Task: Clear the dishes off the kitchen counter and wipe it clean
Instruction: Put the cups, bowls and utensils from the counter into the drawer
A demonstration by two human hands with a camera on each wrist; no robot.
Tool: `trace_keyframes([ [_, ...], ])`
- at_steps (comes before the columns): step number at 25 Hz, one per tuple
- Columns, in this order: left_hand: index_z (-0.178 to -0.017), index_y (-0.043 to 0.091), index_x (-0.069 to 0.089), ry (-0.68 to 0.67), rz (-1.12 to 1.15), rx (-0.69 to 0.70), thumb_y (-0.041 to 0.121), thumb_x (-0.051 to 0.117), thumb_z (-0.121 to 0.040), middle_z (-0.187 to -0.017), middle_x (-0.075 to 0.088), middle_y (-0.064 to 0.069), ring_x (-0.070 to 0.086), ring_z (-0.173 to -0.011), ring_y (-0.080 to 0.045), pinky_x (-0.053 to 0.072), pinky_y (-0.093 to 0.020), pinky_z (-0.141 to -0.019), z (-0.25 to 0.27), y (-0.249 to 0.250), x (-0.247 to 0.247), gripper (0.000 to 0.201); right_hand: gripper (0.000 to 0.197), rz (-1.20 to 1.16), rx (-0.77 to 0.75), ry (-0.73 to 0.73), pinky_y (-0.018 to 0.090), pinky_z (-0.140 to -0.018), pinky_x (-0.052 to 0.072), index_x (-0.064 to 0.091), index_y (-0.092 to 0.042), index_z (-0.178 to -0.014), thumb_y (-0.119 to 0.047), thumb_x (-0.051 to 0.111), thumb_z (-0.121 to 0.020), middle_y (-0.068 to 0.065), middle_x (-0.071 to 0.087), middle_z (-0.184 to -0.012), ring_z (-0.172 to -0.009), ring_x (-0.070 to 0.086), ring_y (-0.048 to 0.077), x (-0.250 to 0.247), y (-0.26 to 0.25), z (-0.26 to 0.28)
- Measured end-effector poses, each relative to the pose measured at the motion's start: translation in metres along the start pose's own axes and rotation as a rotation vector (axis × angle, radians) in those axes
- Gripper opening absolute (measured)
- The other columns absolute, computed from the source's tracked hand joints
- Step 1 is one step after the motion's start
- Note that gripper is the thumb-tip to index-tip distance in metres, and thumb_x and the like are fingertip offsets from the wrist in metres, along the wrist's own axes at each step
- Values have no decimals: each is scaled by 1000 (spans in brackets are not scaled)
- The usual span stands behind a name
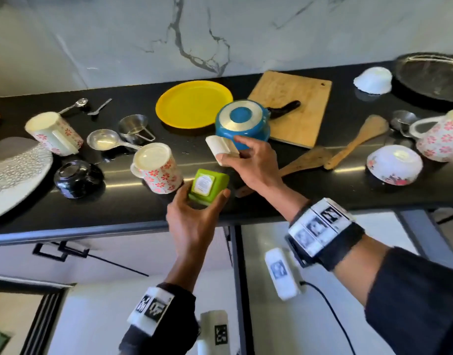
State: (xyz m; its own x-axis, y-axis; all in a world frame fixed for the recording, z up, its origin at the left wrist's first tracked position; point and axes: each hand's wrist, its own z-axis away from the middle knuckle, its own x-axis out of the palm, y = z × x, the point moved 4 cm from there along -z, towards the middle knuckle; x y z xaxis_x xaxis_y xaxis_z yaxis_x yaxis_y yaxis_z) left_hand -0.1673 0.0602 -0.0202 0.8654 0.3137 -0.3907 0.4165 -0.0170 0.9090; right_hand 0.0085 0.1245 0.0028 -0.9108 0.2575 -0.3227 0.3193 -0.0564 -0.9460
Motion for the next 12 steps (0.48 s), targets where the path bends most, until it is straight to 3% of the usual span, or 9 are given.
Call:
trace_keyframes([
  [2,-109,29,65,-37,-17,108,68,77,-59,-93,65,13,60,-86,0,41,-7,-71,39,23,10,64,56,-234,23,-27,34,-88,56,68,-17,-119,-32,85,-67,1,75,-101,-93,71,12,-65,7,49],
  [4,-115,32,62,-190,-59,205,70,75,-60,-96,60,19,54,-91,-5,43,-17,-70,82,39,33,68,37,-340,54,-100,34,-82,57,72,-22,-106,-16,83,-71,0,76,-92,-86,71,13,-135,27,103],
  [6,-118,32,62,-368,-171,242,67,80,-60,-96,56,23,53,-89,-8,45,-21,-69,127,44,59,70,30,-314,114,-129,36,-78,57,75,-30,-96,-17,83,-71,3,76,-89,-80,69,14,-200,67,147],
  [8,-122,34,61,-524,-295,227,63,84,-57,-95,56,14,56,-84,-9,47,-25,-72,162,38,90,75,28,-253,231,-81,42,-77,57,78,-34,-90,-23,86,-65,8,76,-89,-78,70,16,-253,119,172],
  [9,-124,34,61,-594,-365,197,60,86,-56,-95,56,9,55,-82,-10,46,-25,-73,176,31,111,77,27,-207,278,-40,41,-76,58,79,-31,-89,-20,87,-66,7,76,-88,-76,69,12,-275,148,179],
  [12,-131,33,58,-779,-562,84,57,87,-56,-100,58,-1,58,-88,-17,44,-26,-76,207,-1,183,84,32,144,323,130,12,-68,47,78,-16,-100,-22,87,-70,-4,75,-92,-72,63,-5,-323,230,176],
])
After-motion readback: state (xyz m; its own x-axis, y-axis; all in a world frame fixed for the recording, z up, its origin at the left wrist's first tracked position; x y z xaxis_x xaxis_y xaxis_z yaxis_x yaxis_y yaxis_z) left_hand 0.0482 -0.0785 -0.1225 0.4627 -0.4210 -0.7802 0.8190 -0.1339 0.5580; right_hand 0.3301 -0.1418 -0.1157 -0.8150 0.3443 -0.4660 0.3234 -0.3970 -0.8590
